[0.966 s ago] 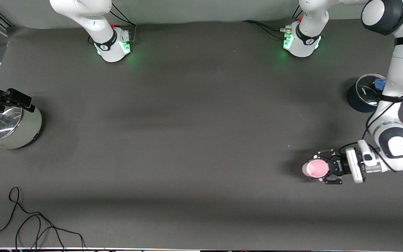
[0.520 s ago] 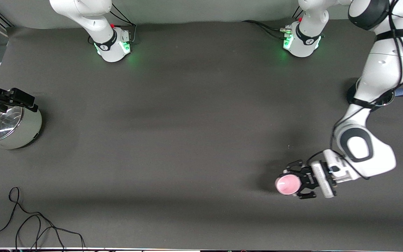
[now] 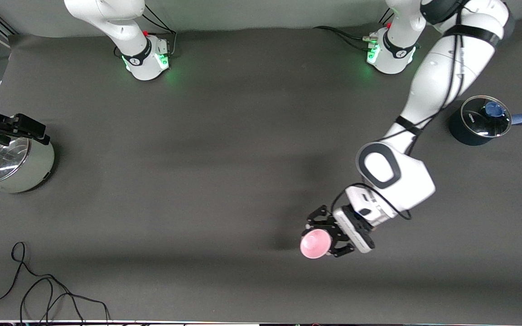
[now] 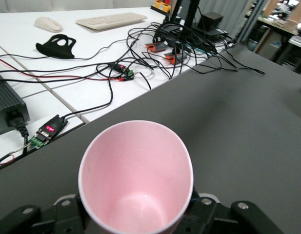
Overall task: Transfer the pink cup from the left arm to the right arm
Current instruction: 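Lift the pink cup with the left gripper toward the table middle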
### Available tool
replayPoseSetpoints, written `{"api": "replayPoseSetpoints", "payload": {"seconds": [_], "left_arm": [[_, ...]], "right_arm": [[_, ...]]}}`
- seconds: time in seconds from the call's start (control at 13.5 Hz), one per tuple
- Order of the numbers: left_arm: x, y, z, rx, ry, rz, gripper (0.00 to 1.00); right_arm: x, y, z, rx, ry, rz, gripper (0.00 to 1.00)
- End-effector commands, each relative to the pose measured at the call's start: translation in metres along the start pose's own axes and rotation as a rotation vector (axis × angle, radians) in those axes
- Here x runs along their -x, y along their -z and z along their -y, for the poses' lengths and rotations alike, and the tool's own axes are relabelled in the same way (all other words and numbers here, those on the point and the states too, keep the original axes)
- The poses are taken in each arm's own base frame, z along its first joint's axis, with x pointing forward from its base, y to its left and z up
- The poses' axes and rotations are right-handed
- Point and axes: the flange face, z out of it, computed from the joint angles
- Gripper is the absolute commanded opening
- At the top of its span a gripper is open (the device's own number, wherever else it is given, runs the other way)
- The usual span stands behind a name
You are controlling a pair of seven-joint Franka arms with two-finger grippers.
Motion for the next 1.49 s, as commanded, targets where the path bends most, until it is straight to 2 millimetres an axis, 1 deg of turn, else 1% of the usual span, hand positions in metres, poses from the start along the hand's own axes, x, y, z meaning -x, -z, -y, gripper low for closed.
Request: {"api": "replayPoseSetpoints", "payload": {"seconds": [0.0,0.15,0.37,0.45,0.59,0.67,0.74,0.82,0.89,1.04,1.11,1.19,1.26,1.34,1.41], "left_arm": [[-0.029,-0.019,-0.071,-0.085,0.060,-0.057,0.00],[-0.032,-0.037,-0.120,-0.110,0.043,-0.083,0.00],[-0.031,-0.048,-0.175,-0.152,0.003,-0.116,0.00],[-0.029,-0.053,-0.199,-0.147,-0.012,-0.121,0.00],[-0.027,-0.058,-0.230,-0.154,-0.034,-0.137,0.00],[-0.025,-0.060,-0.241,-0.156,-0.049,-0.139,0.00],[-0.021,-0.063,-0.247,-0.166,-0.074,-0.134,0.00],[-0.019,-0.068,-0.263,-0.166,-0.105,-0.132,0.00],[-0.021,-0.071,-0.271,-0.172,-0.129,-0.137,0.00],[-0.014,-0.078,-0.282,-0.180,-0.126,-0.132,0.00],[-0.013,-0.079,-0.284,-0.184,-0.126,-0.131,0.00],[-0.013,-0.079,-0.283,-0.187,-0.132,-0.131,0.00],[-0.014,-0.078,-0.283,-0.184,-0.134,-0.131,0.00],[-0.013,-0.079,-0.281,-0.187,-0.134,-0.129,0.00],[-0.014,-0.078,-0.281,-0.188,-0.135,-0.131,0.00]], "right_arm": [[0.002,0.004,0.002,-0.008,0.007,0.001,1.00],[0.003,0.006,0.003,-0.022,0.006,-0.004,1.00],[0.003,0.007,0.004,-0.028,0.006,-0.006,1.00],[0.003,0.007,0.004,-0.028,0.006,-0.006,1.00],[0.003,0.007,0.005,-0.028,0.009,-0.009,1.00],[0.001,0.009,0.006,-0.028,0.014,-0.021,1.00],[-0.002,0.007,0.006,-0.028,0.015,-0.021,1.00],[-0.003,0.008,0.010,-0.028,0.024,-0.035,1.00],[-0.007,0.007,0.014,-0.029,0.030,-0.050,1.00],[-0.012,0.007,0.018,-0.030,0.034,-0.080,1.00],[-0.014,0.009,0.031,-0.031,0.055,-0.099,1.00],[-0.016,0.011,0.041,-0.032,0.068,-0.125,1.00],[-0.023,0.007,0.054,-0.033,0.085,-0.134,1.00],[-0.029,0.010,0.067,-0.036,0.103,-0.146,1.00],[-0.036,0.005,0.080,-0.039,0.121,-0.143,1.00]]}}
